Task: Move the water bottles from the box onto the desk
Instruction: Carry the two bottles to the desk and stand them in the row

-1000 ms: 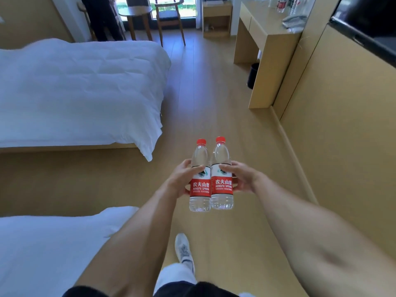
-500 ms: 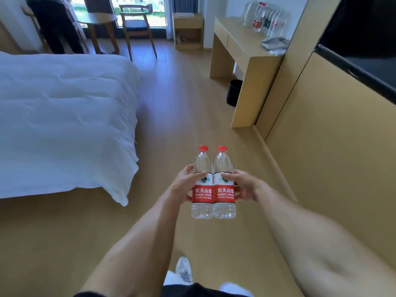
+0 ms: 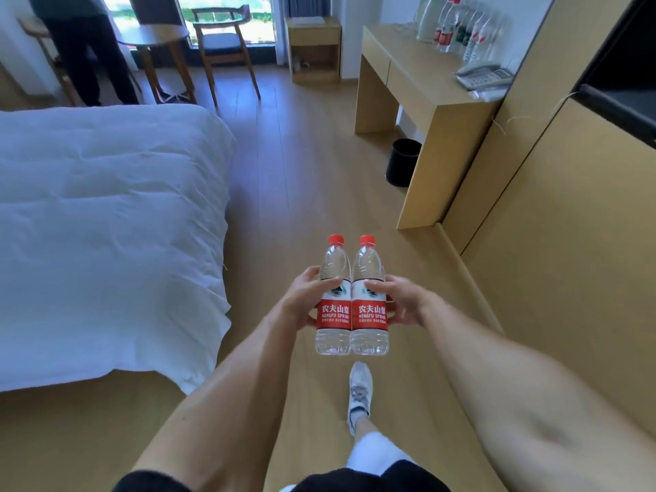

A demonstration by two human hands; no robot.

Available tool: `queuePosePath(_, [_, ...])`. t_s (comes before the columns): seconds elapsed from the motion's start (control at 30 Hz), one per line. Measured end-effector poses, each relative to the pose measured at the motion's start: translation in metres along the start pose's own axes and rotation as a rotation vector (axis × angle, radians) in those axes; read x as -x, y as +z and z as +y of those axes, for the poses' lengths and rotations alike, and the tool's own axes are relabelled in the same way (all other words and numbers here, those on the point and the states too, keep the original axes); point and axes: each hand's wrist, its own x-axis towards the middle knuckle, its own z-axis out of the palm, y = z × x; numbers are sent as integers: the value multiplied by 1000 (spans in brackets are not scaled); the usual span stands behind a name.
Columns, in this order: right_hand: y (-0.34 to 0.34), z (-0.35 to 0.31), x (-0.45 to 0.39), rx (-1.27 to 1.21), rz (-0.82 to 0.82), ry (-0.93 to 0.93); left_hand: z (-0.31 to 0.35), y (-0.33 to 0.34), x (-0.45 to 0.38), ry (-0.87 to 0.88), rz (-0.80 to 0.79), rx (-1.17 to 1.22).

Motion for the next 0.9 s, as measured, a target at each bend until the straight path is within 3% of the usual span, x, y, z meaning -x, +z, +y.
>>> queuePosePath(0.4, [-55, -175, -170, 20, -95, 0, 155, -16, -172, 34, 54, 22])
queuePosePath(0.9, [-94, -337, -351, 31, -43, 12, 294, -57, -377, 14, 14, 39])
